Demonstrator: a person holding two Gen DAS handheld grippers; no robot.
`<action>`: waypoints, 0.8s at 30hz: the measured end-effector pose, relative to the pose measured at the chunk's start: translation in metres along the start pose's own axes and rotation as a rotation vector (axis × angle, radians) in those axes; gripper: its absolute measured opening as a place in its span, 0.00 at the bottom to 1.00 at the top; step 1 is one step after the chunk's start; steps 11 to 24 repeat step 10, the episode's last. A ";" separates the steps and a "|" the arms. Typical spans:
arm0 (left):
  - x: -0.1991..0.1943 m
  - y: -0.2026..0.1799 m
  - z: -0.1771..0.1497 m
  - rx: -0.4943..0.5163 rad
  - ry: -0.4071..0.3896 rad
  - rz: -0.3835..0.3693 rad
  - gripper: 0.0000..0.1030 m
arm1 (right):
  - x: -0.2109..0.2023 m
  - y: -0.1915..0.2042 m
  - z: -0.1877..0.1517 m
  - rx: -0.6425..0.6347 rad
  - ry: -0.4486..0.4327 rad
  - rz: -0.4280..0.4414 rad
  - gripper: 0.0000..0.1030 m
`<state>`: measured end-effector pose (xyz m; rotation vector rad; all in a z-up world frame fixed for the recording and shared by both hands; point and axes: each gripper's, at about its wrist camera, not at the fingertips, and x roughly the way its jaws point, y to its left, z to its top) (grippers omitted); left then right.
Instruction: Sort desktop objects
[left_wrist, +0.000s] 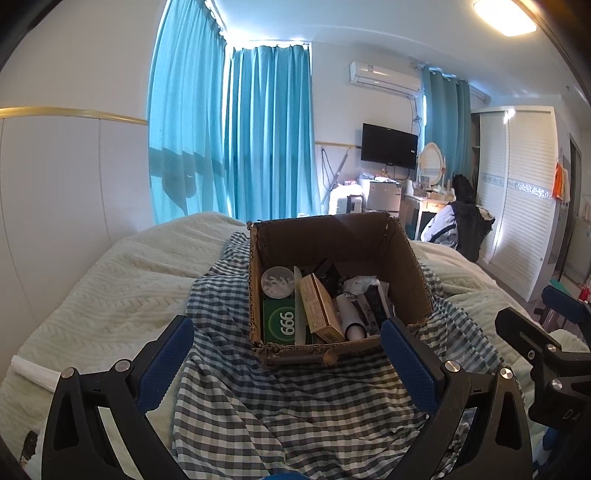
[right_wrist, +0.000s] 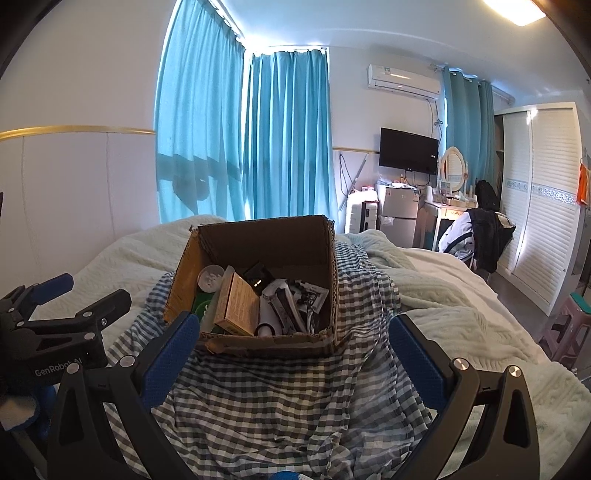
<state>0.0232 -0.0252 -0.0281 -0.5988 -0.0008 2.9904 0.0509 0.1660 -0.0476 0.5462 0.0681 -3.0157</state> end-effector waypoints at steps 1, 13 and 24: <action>-0.002 -0.001 0.000 0.001 -0.003 -0.003 1.00 | 0.000 0.000 0.000 -0.003 0.003 -0.003 1.00; -0.009 -0.006 0.004 -0.001 -0.016 -0.001 1.00 | -0.007 -0.005 0.000 0.010 0.005 -0.009 1.00; -0.009 -0.006 0.004 -0.001 -0.016 -0.001 1.00 | -0.007 -0.005 0.000 0.010 0.005 -0.009 1.00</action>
